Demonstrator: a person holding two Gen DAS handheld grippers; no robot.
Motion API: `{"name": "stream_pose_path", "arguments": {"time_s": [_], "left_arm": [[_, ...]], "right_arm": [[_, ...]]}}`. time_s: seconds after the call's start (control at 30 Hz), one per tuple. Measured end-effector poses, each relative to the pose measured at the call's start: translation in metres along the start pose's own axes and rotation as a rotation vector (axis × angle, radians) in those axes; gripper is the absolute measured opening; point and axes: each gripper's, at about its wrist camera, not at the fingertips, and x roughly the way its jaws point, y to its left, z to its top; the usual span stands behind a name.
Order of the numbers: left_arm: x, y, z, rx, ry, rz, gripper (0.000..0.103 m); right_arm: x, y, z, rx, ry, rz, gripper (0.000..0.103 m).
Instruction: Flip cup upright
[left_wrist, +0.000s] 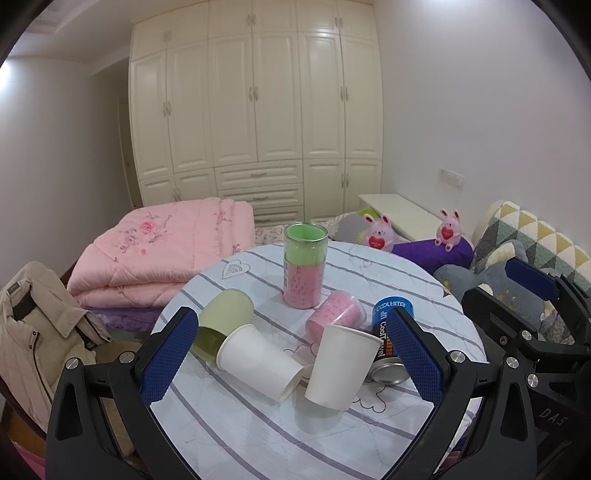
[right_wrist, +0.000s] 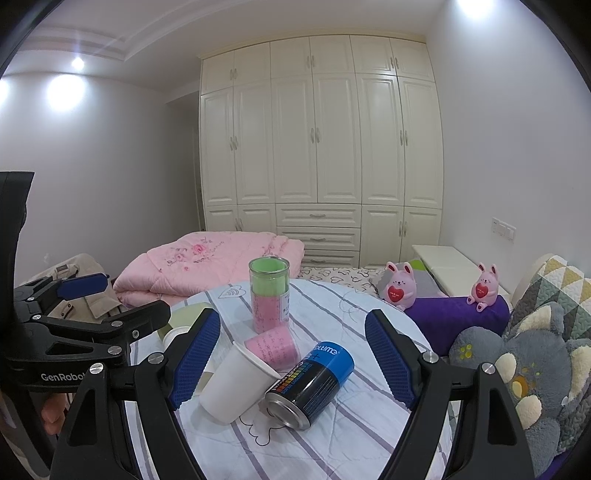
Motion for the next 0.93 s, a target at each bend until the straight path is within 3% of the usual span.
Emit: {"name": "stream_pose_path", "arguments": {"time_s": [0.93], "left_arm": [[0.025, 0.009, 0.004, -0.014, 0.068, -0.016, 0.103]], "right_arm": [[0.02, 0.003, -0.001, -0.008, 0.044, -0.019, 0.082]]}}
